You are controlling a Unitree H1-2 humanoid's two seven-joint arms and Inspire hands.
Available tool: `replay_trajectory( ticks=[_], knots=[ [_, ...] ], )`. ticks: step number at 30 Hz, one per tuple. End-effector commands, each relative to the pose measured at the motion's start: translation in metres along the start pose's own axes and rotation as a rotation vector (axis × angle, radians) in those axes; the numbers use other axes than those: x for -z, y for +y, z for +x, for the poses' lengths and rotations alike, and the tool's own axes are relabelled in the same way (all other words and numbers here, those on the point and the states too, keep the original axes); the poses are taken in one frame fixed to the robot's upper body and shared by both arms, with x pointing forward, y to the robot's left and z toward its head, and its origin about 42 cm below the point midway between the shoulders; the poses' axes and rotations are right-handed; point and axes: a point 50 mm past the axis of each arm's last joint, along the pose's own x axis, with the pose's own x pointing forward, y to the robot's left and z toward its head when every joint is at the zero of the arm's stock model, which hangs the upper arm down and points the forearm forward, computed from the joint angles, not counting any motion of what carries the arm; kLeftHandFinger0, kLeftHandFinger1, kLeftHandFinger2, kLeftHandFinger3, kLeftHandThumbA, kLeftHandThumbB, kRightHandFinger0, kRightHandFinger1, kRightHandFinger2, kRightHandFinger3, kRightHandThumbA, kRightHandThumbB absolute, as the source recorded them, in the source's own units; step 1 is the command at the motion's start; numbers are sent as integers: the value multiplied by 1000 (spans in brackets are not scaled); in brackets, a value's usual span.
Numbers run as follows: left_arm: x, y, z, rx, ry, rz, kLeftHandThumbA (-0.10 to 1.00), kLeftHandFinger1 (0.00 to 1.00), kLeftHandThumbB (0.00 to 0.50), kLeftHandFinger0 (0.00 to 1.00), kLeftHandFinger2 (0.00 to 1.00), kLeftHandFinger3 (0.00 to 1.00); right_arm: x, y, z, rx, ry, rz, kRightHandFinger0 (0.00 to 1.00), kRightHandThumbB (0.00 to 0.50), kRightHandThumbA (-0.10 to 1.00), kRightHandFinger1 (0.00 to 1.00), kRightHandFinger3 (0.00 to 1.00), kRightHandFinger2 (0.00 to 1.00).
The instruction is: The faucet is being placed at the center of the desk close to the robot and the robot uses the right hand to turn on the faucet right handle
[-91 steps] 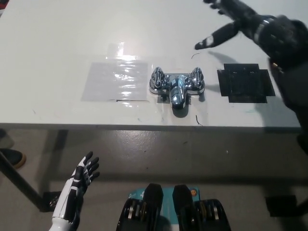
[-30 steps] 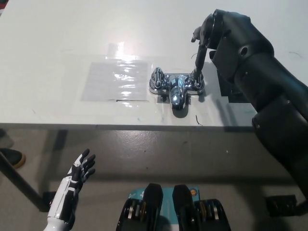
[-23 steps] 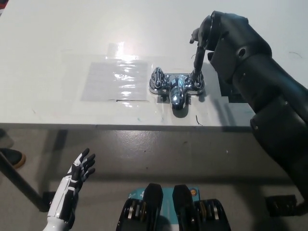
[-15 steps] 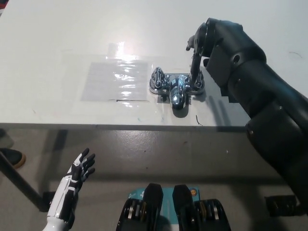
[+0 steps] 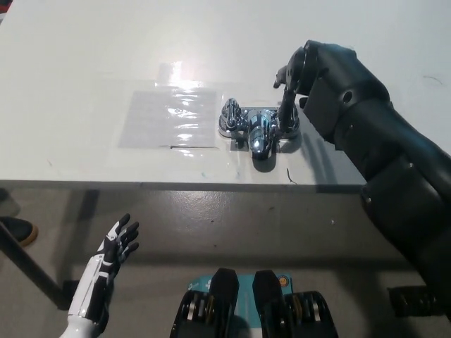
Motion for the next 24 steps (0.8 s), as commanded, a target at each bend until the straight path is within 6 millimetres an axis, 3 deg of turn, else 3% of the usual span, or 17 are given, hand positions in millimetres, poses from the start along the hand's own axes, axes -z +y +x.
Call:
replay_trajectory(
  ticks=[1, 3, 5, 9, 14, 21, 24],
  knots=[
    [-10, 3, 5, 15, -41, 13, 984, 1000, 211, 1000, 1000, 1000, -4, -24, -11, 94, -8, -31, 1000, 210, 1000, 1000, 1000, 1000],
    [-10, 3, 5, 13, -46, 13, 976, 1000, 212, 1000, 1000, 1000, -1, -24, -10, 120, 21, -73, 1000, 245, 1000, 1000, 1000, 1000],
    [-10, 3, 5, 18, -47, 18, 979, 1000, 201, 1000, 1000, 1000, 2, -24, -9, 132, 33, -103, 1000, 240, 1000, 1000, 1000, 1000],
    [-11, 2, 5, 19, -48, 16, 976, 1000, 205, 1000, 1000, 1000, 9, -24, -6, 211, 81, -147, 1000, 316, 1000, 1000, 1000, 1000],
    [-11, 2, 7, 13, -46, 19, 985, 1000, 229, 1000, 1000, 1000, 16, -25, -3, 270, 84, -130, 1000, 274, 1000, 1000, 1000, 1000],
    [-12, 3, 7, 16, -55, 21, 985, 1000, 209, 1000, 1000, 1000, 27, -29, -2, 304, 96, -106, 1000, 211, 1000, 1000, 1000, 1000],
    [-12, 2, 8, 17, -55, 18, 982, 1000, 203, 1000, 1000, 1000, 29, -33, -4, 326, 105, -97, 1000, 211, 1000, 1000, 1000, 1000]
  ],
)
